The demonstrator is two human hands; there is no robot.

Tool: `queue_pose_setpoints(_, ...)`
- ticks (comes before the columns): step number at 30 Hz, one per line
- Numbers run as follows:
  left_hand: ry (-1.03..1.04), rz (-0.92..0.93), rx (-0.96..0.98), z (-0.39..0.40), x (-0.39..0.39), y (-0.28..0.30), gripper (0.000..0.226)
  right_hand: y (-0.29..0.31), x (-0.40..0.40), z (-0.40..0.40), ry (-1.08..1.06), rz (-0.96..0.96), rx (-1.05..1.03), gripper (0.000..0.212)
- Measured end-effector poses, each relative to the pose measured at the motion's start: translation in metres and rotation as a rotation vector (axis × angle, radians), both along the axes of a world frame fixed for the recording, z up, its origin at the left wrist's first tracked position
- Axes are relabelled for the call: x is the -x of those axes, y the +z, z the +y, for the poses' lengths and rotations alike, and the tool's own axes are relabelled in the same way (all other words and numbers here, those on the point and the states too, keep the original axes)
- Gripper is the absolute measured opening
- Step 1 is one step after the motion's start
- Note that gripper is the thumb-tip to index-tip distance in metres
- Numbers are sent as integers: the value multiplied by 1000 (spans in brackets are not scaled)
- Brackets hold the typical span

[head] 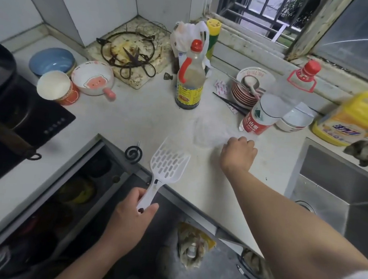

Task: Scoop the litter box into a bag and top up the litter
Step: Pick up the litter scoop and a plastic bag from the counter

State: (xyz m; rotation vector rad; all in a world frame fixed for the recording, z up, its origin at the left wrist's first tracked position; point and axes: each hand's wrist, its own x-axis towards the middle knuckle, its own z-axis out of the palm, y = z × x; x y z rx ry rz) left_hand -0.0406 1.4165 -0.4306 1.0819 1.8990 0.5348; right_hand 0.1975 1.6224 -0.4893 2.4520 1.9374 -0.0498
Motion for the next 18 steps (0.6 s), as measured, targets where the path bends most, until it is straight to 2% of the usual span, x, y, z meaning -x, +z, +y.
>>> queue_pose_setpoints(6, -18, -31, -31, 1, 3, 8, 14, 17, 2, -30, -56, 137, -168, 25)
queue_pose_setpoints(12, -32, -100, -125, -16, 10, 32, 16, 57, 6, -93, -88, 285, -276, 21)
queue_pose_setpoints(15, -18, -171, -190, -31, 18, 37, 15, 80, 13, -141, -153, 447, -297, 18)
queue_pose_setpoints(18, -42, -187, -234, -47, 20, 45, 24, 98, 25, -201, -192, 646, -334, 6)
